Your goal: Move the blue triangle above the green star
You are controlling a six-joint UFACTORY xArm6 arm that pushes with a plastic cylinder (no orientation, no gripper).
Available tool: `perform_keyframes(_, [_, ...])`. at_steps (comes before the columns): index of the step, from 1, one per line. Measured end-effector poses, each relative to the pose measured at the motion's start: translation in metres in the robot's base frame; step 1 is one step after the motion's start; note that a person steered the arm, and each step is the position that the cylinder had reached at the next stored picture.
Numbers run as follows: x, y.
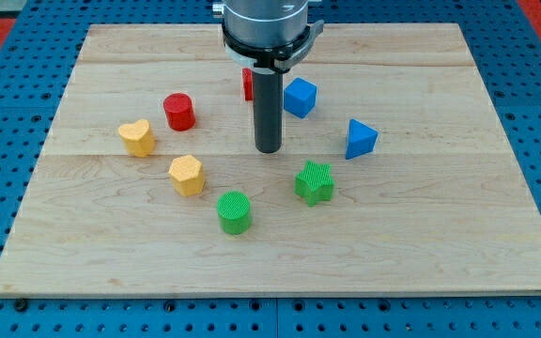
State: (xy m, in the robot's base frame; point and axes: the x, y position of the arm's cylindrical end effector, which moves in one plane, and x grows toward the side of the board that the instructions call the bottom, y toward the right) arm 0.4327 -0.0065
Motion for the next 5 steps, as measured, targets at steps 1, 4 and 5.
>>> perform_keyframes(1, [0.000,0.000])
perform_keyframes(4, [-0.012,0.015])
perform_keyframes(5, [-0.013,0.017])
